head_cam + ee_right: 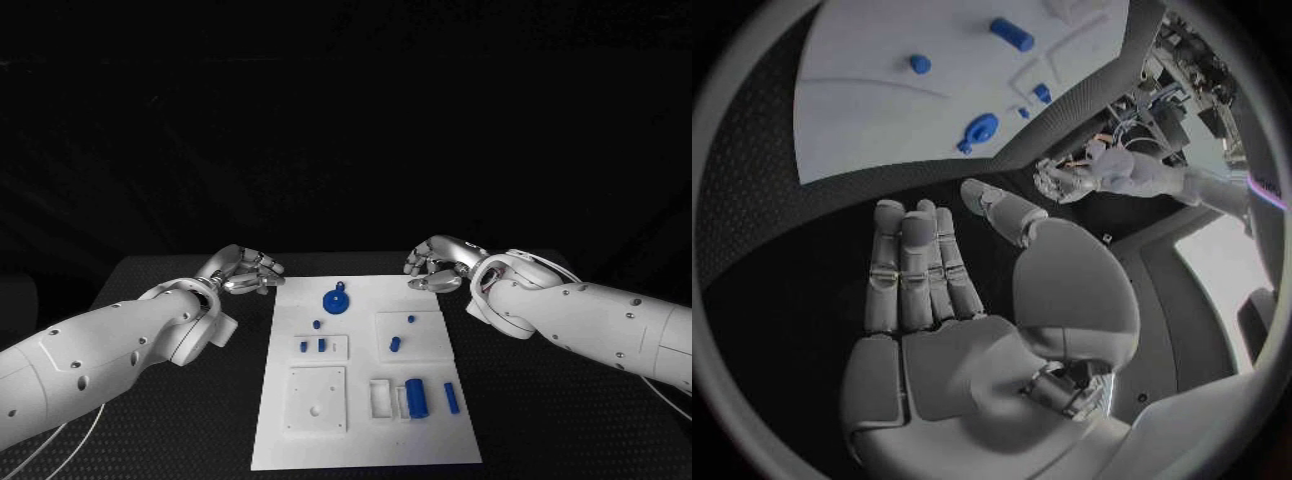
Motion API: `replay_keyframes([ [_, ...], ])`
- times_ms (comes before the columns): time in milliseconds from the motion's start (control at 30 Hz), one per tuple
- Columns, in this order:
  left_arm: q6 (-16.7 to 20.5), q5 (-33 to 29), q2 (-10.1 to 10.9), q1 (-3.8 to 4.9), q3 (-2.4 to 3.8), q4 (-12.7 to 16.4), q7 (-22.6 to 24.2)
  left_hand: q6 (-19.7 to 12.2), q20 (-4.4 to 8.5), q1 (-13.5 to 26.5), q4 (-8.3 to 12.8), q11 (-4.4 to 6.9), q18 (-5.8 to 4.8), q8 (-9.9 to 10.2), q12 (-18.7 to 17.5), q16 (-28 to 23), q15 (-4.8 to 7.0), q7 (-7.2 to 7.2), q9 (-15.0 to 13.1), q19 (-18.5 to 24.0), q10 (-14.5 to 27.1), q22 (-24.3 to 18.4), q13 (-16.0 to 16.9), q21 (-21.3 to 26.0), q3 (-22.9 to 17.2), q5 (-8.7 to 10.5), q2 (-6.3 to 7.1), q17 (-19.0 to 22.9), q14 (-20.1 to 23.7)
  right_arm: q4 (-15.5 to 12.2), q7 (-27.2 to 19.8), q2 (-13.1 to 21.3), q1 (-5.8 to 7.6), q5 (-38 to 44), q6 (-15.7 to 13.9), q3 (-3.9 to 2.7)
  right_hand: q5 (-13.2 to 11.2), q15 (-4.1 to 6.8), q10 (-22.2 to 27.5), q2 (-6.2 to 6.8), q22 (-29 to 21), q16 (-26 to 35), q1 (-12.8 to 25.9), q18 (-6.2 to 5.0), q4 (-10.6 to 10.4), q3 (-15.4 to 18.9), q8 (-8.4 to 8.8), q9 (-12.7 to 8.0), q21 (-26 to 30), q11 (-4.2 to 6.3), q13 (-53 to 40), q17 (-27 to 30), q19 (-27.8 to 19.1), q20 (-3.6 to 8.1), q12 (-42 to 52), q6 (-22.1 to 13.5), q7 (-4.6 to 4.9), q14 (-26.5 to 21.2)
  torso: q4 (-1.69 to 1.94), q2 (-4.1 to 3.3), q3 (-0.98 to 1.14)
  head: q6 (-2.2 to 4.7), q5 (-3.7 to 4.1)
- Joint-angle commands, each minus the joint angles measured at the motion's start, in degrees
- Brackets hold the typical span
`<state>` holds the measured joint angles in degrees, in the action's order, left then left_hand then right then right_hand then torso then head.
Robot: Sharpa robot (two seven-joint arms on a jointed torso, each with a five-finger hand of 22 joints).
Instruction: Assemble the parts on the task board
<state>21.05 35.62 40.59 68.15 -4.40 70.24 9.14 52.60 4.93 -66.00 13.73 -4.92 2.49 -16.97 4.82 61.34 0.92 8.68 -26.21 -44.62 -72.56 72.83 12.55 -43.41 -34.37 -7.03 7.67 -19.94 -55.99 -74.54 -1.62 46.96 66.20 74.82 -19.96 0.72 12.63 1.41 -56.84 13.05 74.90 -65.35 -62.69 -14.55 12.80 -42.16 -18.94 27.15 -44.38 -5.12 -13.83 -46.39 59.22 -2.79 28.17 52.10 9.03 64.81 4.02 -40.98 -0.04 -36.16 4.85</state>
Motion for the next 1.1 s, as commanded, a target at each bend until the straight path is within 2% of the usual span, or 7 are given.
replay_keyframes([
  [33,-4.45,-17.33,1.73,0.17,0.02,2.57,7.3,-0.38,0.99,0.93,0.02,-0.28,-1.0,-0.52,-0.29,-1.75,-0.57,-0.01,-0.16,0.56,-0.01,-0.37,0.14,0.98,0.89,0.45,-0.11,0.61,-0.18,-1.17,1.01,0.5,-0.75,14.23,3.12,0.39,-0.57,0.08,-2.42,0.14,1.11,-0.34,-0.69,-0.45,-0.08,-0.51,-0.41,0.19,-0.34,0.26,1.09,0.3,0.81,0.17,-2.23,0.7,-0.23,0.73,-0.09,0.13,0.03,0.02,0.48],
  [133,-5.28,-20.01,3.13,0.19,0.01,4.46,8.43,-0.42,0.69,1.55,0.1,-0.36,-1.16,-0.67,-0.36,-3.46,-0.97,-0.02,-0.26,0.98,0.09,-0.67,0.21,1.91,1.57,0.47,-0.3,1.16,0.12,-1.74,2.32,0.73,-1.38,18.84,4.09,0.73,-1.19,0.26,-4.11,0.62,1.1,-0.51,-0.92,-0.45,-0.36,-0.88,-0.7,0.35,-0.38,0.49,1.71,0.55,1.19,0.34,-3.87,1.35,-0.54,1.11,-0.1,0.3,-0.01,-0.1,0.92],
  [367,-5.56,-21.05,3.91,0.18,-0.01,5.97,8.73,-0.7,0.36,2.02,0.38,-0.56,-1.13,-0.67,-0.62,-5.17,-1.36,0.11,-0.3,1.14,0.54,-1.02,0.17,2.81,2.2,0.33,-0.52,1.64,0.18,-1.24,4.43,0.04,-2.8,24.41,5.11,2.03,-2.9,0.18,-5.94,1.77,1.04,-0.47,-1.68,-0.45,-0.7,-2.11,-0.53,0.32,-0.13,0.38,2.84,1.12,1.33,0.44,-7.38,1.48,-0.56,1.31,0.11,0.63,-0.14,-0.38,1.38],
  [567,-5.56,-21.24,3.96,0.17,-0.01,6.1,8.97,-0.85,0.25,2.18,0.48,-0.64,-1.09,-0.65,-0.67,-5.68,-1.45,0.2,-0.3,1.05,0.66,-1.09,0.17,3.08,2.42,0.26,-0.61,1.71,-0.04,-0.36,5.43,-0.87,-3.83,26.71,4.73,2.18,-3.66,-0.24,-6.12,3.28,1.06,-0.39,-2.01,-0.45,-0.96,-2.99,0.0,-0.02,0.2,-0.09,3.69,1.55,1.25,0.3,-10.24,0.97,-0.26,1.15,0.26,0.56,-0.23,-0.44,1.19],
  [733,-5.49,-21.56,4.27,0.17,-0.02,6.4,8.99,-1.03,0.19,2.36,0.5,-0.75,-1.04,-0.6,-0.78,-6.04,-1.51,0.29,-0.29,0.93,0.92,-1.11,0.13,3.25,2.59,0.25,-0.68,1.72,-0.2,0.31,6.25,-1.44,-4.34,28.24,3.28,2.25,-4.19,-0.46,-6.23,3.55,1.08,-0.48,-2.24,-0.45,-0.87,-3.34,0.11,-0.15,0.36,-0.31,4.09,1.72,1.24,0.24,-11.64,0.96,-0.24,1.07,0.12,0.51,-0.19,-0.63,0.77],
  [867,-5.46,-22.15,4.35,0.17,-0.02,6.52,8.94,-1.17,0.16,2.46,0.5,-0.82,-1.02,-0.55,-0.82,-6.21,-1.53,0.35,-0.27,0.88,1.08,-1.12,0.11,3.34,2.69,0.26,-0.67,1.72,-0.28,0.77,6.5,-2.0,-4.45,28.63,2.85,2.29,-5.49,-0.47,-6.76,3.72,1.05,-0.56,-2.72,-0.45,-1.01,-4.5,0.18,-0.26,0.53,-0.35,4.31,1.89,1.34,0.21,-12.63,1.07,-0.25,1.06,0.18,0.53,-0.21,-0.74,0.75],
  [1100,-5.48,-22.17,4.38,0.17,-0.02,6.46,8.93,-1.38,0.12,2.59,0.44,-0.9,-0.99,-0.48,-0.86,-6.45,-1.56,0.43,-0.24,0.81,1.27,-1.1,0.09,3.45,2.78,0.24,-0.75,1.69,-0.38,1.32,6.67,-2.63,-4.53,28.96,3.71,2.4,-6.3,-0.5,-7.27,3.76,1.08,-0.72,-2.83,-0.45,-1.21,-5.44,0.29,-0.4,0.61,-0.36,4.49,2.03,1.52,0.21,-13.53,1.07,-0.21,1.14,0.18,0.61,-0.23,-1.0,0.58],
])
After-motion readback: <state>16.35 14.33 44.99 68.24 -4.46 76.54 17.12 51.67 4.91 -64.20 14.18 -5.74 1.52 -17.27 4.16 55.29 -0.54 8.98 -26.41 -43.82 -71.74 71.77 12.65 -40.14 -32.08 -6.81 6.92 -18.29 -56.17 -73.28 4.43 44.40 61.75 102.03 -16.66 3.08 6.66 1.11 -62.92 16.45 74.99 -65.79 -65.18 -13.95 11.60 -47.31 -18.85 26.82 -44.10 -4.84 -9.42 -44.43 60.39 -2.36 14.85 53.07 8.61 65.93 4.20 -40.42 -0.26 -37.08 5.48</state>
